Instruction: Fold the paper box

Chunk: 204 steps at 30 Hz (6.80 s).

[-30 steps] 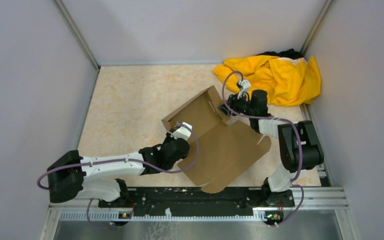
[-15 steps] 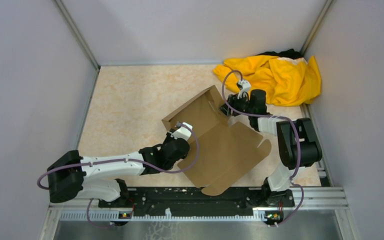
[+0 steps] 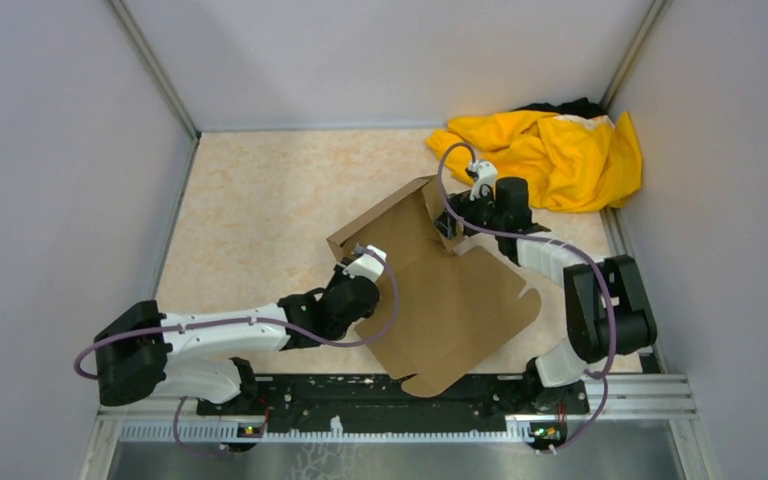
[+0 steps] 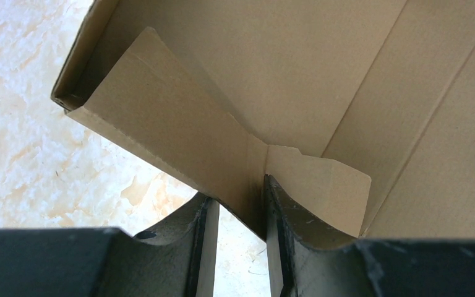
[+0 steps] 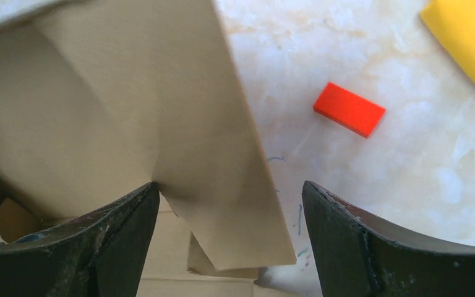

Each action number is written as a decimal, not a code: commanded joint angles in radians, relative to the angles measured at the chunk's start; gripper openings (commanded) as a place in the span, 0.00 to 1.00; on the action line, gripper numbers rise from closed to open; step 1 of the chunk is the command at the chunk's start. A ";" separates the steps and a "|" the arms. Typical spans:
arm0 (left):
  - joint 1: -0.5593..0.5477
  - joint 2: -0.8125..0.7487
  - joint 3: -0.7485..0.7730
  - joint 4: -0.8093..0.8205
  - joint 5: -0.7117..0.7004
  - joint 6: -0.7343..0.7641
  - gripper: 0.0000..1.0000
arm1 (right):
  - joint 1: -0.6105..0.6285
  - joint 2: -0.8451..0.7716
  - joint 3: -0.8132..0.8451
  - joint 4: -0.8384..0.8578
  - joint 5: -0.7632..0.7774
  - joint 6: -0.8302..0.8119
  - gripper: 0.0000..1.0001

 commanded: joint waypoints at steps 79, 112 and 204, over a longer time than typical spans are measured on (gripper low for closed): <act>0.350 -0.165 0.048 0.082 0.121 0.036 0.40 | -0.145 -0.553 -0.250 -0.223 0.324 0.298 0.90; 0.872 0.865 1.144 -0.194 1.277 0.172 0.85 | 0.254 -0.241 0.076 -0.527 0.136 0.269 0.90; 0.771 1.009 1.137 -0.517 1.056 0.444 0.00 | 0.201 0.053 0.001 -0.382 0.013 0.160 0.87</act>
